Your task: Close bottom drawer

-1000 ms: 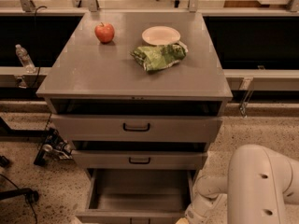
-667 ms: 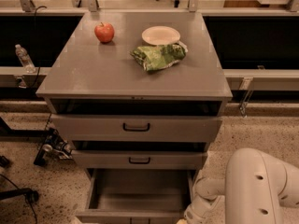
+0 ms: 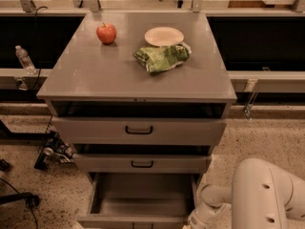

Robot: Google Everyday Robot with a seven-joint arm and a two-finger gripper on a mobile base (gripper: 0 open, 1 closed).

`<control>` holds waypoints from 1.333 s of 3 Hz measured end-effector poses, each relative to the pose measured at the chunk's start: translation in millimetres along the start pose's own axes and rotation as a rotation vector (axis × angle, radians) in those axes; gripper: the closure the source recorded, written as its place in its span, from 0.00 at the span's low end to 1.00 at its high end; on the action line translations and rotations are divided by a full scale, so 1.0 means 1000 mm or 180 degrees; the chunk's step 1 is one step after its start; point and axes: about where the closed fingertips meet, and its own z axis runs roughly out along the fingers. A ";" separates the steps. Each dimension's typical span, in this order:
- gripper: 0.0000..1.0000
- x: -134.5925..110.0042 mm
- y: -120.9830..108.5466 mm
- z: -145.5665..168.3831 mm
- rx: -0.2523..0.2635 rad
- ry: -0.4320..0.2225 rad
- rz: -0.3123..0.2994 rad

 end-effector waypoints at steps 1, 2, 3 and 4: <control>0.88 -0.010 0.000 -0.004 -0.0015 -0.0261 -0.0104; 1.00 -0.009 0.000 -0.002 -0.0023 -0.0244 -0.0100; 1.00 -0.008 0.000 -0.002 -0.0024 -0.0244 -0.0100; 1.00 -0.023 0.002 -0.004 0.0014 -0.0344 -0.0225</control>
Offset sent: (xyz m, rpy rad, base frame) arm 0.0087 0.0019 0.0005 0.0313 -0.0613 -0.0211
